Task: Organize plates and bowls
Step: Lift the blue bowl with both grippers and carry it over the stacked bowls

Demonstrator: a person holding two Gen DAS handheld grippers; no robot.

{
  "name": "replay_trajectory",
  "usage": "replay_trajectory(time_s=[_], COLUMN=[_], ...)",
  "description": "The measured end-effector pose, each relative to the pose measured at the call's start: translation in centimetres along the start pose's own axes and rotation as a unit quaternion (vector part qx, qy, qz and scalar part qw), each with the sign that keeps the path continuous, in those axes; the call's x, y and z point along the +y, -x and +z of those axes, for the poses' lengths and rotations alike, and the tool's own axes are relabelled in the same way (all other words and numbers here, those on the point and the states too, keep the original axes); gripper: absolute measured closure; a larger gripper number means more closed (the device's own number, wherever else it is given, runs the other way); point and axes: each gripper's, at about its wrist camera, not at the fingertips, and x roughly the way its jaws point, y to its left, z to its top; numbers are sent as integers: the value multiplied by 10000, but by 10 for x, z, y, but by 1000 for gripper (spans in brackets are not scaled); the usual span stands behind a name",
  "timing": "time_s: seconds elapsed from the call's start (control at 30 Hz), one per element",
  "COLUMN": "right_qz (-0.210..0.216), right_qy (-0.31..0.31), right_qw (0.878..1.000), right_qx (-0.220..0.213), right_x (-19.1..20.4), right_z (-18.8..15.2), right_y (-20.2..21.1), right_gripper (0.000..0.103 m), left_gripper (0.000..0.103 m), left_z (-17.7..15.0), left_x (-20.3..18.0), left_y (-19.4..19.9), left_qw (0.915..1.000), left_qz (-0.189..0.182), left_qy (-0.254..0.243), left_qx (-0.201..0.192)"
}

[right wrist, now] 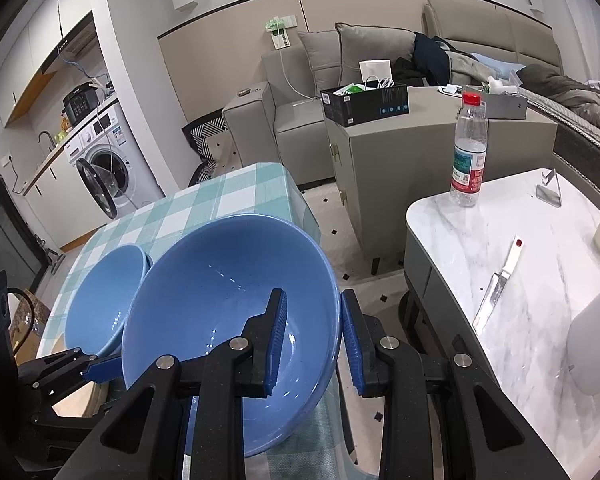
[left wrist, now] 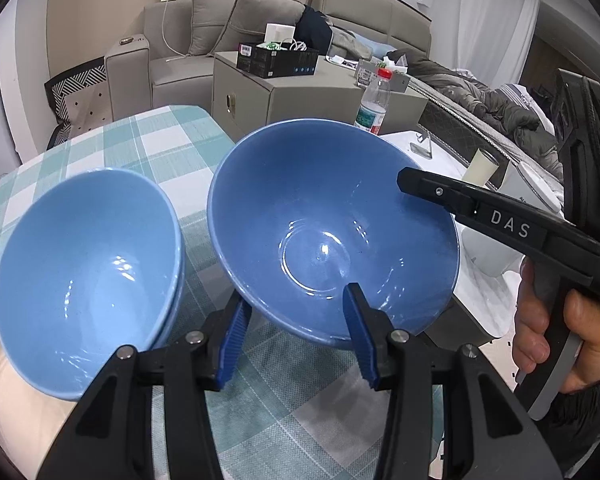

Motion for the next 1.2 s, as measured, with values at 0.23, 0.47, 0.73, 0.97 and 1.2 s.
replay_trajectory(time_s=[0.23,0.47,0.73,0.97,1.2], right_qz=[46,189,262,352,476], right_qy=[-9,-21,44,151,227], right_qw=[9999,9991,9982,9974,9962], right_qx=[-150,-380,-538,-616,-696], right_x=[8,18,36,55,68], right_z=[6,11,14,15,14], right_y=[9,23,34,39,43], right_gripper=[75,75,75,75,75], left_gripper=[57,57,57,57,57], left_z=[8,16,23,25,27], left_x=[6,14,25,39,47], left_y=[13,29,44,57,69], left_qw=[9999,9993,9985,9975,9963], left_qz=[32,68,118,184,253], left_qy=[-6,9,86,202,227], left_qx=[-162,-355,-522,-655,-785])
